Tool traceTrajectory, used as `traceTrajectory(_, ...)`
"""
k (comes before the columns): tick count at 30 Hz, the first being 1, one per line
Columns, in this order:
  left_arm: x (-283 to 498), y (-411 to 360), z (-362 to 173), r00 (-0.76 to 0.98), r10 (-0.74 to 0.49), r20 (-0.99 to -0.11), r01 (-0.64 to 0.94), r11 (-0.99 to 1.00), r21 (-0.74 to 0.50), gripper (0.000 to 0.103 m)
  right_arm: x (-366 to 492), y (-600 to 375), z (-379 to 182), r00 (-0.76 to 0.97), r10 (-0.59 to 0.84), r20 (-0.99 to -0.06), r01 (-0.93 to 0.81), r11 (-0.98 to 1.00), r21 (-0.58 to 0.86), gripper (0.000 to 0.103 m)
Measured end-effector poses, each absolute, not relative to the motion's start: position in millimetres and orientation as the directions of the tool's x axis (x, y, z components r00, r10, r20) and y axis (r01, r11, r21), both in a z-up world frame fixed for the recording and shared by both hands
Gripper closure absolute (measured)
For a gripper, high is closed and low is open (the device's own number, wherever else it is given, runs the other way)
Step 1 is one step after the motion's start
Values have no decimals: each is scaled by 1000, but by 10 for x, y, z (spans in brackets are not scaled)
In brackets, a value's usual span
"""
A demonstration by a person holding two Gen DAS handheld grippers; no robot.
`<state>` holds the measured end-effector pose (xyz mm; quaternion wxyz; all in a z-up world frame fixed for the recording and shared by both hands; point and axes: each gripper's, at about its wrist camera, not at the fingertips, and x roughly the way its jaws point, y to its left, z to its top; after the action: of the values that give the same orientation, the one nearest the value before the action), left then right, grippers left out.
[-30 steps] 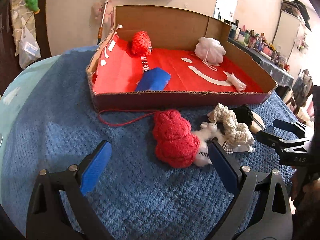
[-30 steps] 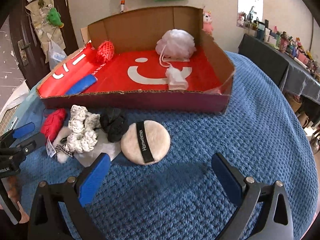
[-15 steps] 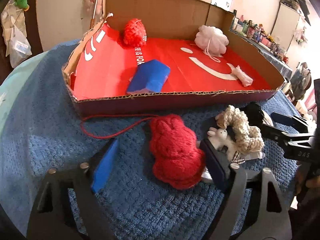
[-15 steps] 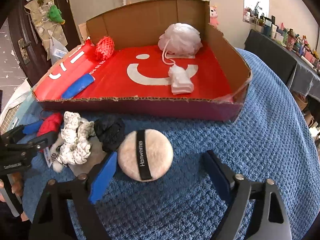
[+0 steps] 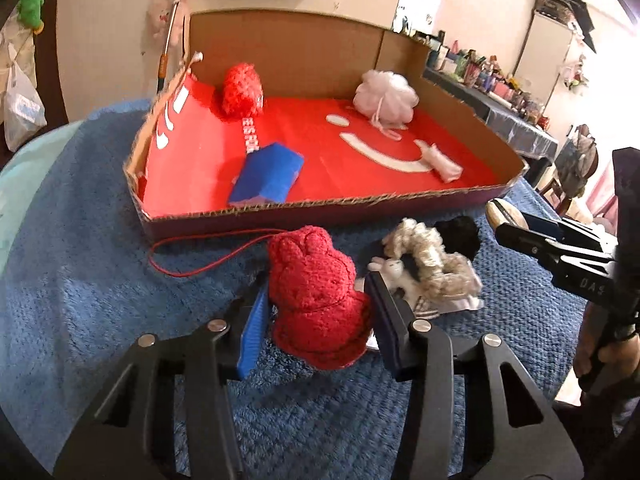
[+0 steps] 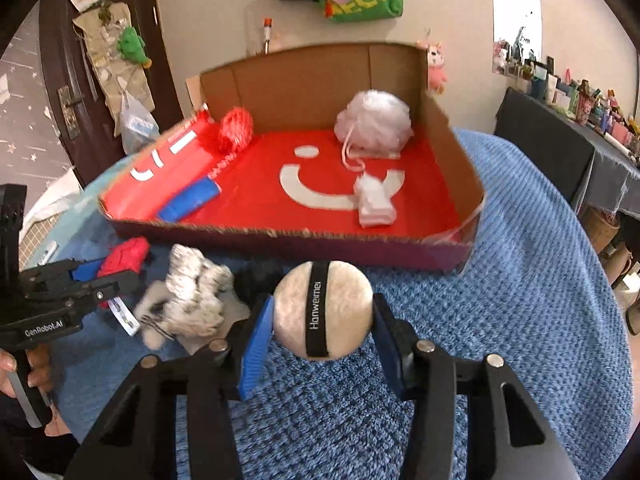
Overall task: Organize soft objects
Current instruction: 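Carry the red yarn ball and beige powder puff into the box with both tools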
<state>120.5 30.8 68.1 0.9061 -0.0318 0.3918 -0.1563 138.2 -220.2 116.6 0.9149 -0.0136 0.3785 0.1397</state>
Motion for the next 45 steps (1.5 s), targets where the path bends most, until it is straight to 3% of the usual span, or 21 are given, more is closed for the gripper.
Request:
traceTrajectory(20,1080,277,943,677,-336,-654,303,938,-168,58,1276,-2157,1309,695,259,-671,-284,956,74,51)
traceTrajectory(33,1654,155,1502,686,-398,-609,397,906,-145,58,1790,-1993,1837,736,303,-606,-348,936,46,50)
traceTrajectory(45,2680,-22,1387,591,-376,-713,427,896,-119,58,2782,-1841,1674,669,229,-707,-325,946,-1,50)
